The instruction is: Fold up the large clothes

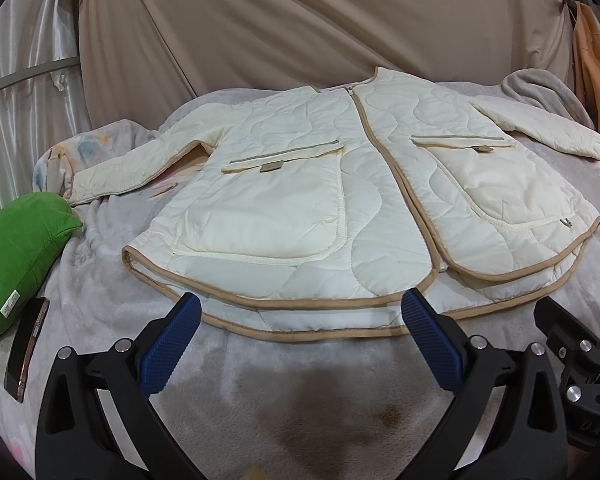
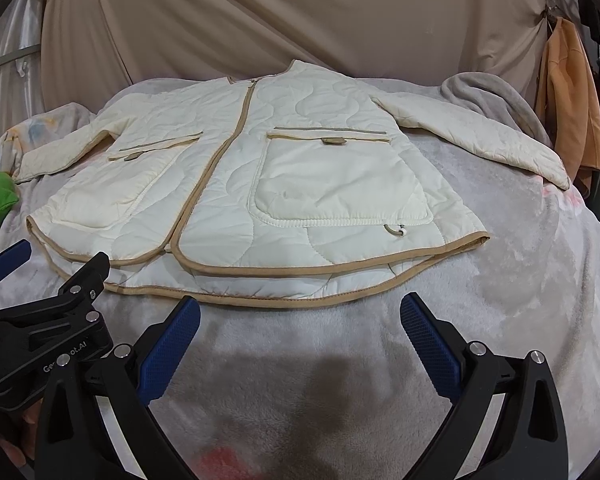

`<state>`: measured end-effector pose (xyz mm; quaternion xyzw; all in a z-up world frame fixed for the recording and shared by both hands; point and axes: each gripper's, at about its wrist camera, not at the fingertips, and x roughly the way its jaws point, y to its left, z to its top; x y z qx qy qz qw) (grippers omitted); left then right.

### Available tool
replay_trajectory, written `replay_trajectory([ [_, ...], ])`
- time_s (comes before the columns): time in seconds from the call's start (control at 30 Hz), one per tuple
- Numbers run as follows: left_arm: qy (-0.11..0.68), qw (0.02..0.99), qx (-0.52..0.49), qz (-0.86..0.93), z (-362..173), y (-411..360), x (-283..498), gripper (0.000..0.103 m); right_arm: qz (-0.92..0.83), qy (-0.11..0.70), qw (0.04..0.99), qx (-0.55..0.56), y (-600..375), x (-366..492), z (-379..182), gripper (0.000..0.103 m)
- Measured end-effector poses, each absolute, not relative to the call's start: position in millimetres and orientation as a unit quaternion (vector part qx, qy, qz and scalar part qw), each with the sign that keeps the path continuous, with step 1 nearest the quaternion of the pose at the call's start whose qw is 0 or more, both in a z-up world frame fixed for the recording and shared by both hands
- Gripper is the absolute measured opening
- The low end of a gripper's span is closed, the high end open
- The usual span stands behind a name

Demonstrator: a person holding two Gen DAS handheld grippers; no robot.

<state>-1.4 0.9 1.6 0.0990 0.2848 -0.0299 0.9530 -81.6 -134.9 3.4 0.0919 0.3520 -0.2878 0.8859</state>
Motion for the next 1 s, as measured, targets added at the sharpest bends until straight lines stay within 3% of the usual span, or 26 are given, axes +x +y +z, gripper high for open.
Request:
replay_trajectory([
  [1.0, 0.281, 0.953, 0.111, -0.028, 1.5, -3.6, -2.7, 0.098, -0.288, 0.351, 0.886, 0.091, -133.6, -82.4, 2.6, 0.098],
])
